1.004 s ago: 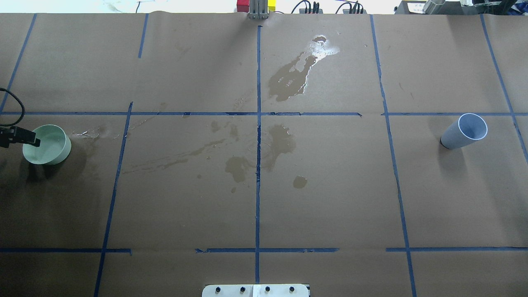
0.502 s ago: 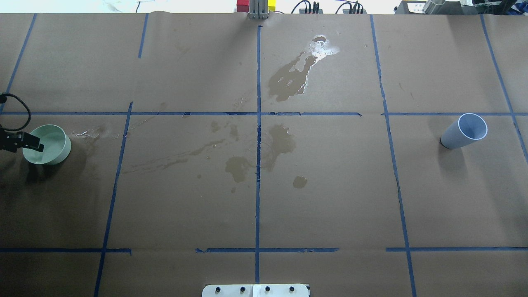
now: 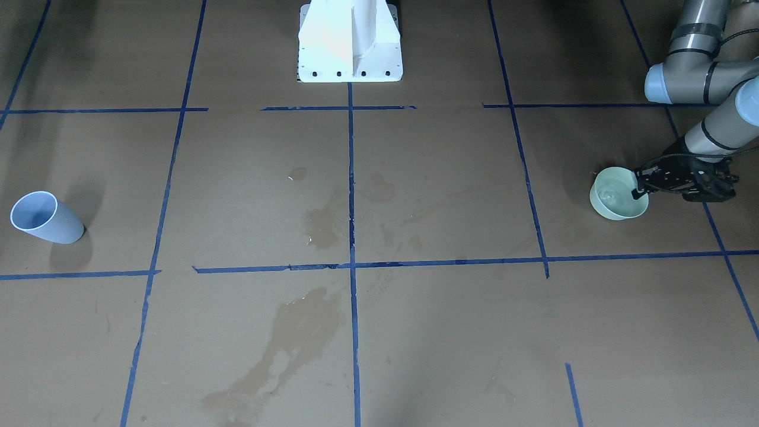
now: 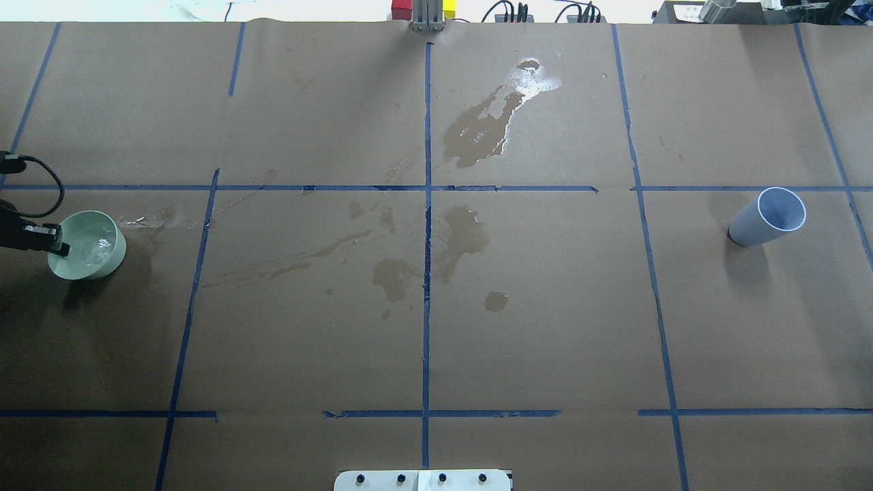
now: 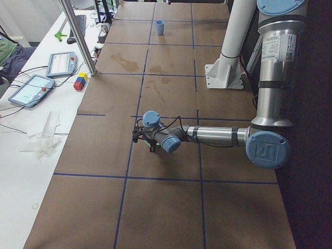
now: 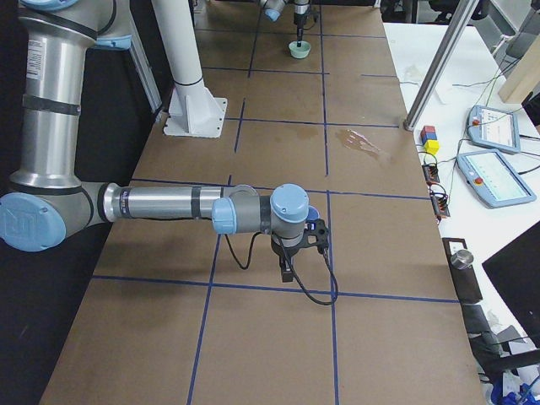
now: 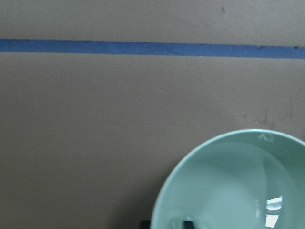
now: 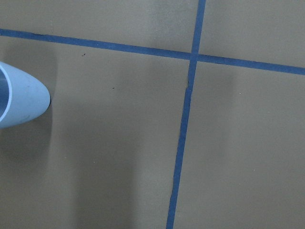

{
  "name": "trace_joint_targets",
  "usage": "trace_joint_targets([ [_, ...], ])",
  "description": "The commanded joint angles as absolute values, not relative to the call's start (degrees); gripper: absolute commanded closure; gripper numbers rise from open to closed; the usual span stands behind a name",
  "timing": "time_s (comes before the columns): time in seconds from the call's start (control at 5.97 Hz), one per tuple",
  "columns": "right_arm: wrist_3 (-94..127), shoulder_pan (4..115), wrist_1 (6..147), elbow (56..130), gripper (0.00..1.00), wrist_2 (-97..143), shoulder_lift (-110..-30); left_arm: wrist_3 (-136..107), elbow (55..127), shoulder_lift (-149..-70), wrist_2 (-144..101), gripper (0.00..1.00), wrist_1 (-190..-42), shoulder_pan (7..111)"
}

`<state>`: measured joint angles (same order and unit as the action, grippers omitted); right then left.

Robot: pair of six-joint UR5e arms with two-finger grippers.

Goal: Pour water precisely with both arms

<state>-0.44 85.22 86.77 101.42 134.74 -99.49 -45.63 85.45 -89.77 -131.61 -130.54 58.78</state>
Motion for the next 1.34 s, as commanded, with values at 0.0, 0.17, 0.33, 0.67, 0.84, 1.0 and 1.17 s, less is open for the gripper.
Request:
trace_joint_targets([
  [0.0,-0.4,85.3,86.7,101.4,0.0,134.8,-99.5,-50.0,86.7,-93.1,-135.6,1.0,-130.1,59.0],
  [0.17,-0.5,85.3,86.7,101.5,0.0,134.7,-99.5,-54.6,88.4,-95.9,-135.7,1.0,-129.8,59.0],
  [0.33,-0.8,85.3,86.6,101.5,0.0,134.7,-99.5,-59.4,89.6,-101.4,-135.4,1.0,-129.6,58.8],
  [0.67,-0.5,85.2,82.7,101.5,0.0,135.0,-99.5,-62.5,89.9,-109.7,-134.4,1.0,-127.5,53.4],
  [0.84,-0.4,85.3,82.7,101.6,0.0,135.0,-99.5,-67.0,90.0,-114.4,-129.1,1.0,-123.5,49.7],
  [1.0,-0.4,85.2,82.7,101.6,0.0,135.1,-99.4,-69.2,89.6,-119.4,-123.7,1.0,-117.6,43.9],
  [1.17,-0.4,85.2,82.7,101.5,0.0,135.7,-99.4,-71.1,89.0,-123.5,-120.4,1.0,-113.8,40.4],
])
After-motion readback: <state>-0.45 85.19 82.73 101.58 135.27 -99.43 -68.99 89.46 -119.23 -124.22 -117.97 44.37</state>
